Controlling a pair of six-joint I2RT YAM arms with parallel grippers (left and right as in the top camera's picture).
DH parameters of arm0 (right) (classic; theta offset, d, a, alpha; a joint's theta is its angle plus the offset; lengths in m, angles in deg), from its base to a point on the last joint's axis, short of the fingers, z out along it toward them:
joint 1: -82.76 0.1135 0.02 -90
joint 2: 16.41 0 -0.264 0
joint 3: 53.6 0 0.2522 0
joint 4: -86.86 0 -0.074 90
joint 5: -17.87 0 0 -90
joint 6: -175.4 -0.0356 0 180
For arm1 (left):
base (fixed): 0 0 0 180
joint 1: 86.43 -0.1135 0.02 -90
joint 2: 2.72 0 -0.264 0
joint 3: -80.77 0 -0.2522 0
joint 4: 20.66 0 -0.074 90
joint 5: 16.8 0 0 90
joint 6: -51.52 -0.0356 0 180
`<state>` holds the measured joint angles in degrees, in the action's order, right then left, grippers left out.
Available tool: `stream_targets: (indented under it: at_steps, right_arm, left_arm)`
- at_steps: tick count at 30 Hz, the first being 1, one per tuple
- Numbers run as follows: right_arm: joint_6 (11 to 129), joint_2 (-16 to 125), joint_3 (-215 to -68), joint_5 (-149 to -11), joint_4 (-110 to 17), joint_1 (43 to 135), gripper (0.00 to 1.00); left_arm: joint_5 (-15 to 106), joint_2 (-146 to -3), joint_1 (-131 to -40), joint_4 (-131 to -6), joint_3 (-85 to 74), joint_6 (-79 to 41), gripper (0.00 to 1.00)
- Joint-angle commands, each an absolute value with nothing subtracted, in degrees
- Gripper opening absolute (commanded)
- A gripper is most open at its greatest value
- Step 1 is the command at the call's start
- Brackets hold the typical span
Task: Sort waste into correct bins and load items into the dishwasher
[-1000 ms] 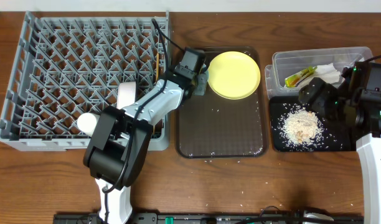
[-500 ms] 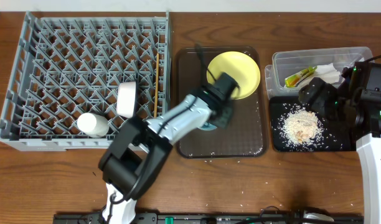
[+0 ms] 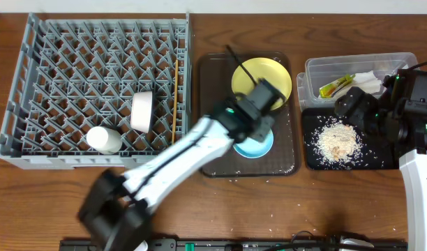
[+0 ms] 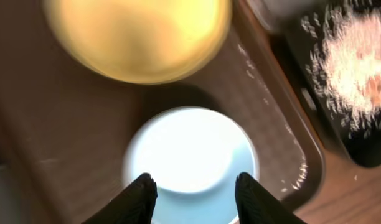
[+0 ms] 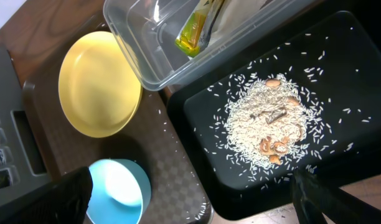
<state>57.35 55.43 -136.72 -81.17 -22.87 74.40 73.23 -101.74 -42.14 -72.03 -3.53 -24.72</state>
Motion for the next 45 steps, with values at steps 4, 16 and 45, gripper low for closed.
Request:
stream_targets:
  at_steps: [4,16,45]
  right_arm:
    - [57.15,55.56,-136.98,-81.21,-22.78,73.94,0.99]
    - [57.15,55.56,-136.98,-81.21,-22.78,73.94,0.99]
    - [57.15,55.56,-136.98,-81.21,-22.78,73.94,0.99]
  left_arm:
    - [73.01,-104.54,-48.37,-75.68,-6.83,-24.32,0.45]
    - [60.47,-115.97,-49.61,-74.41,-8.65,-29.85,0.37]
    - [60.14,-105.65,-55.01,-69.74,-7.42,-29.66,0.08]
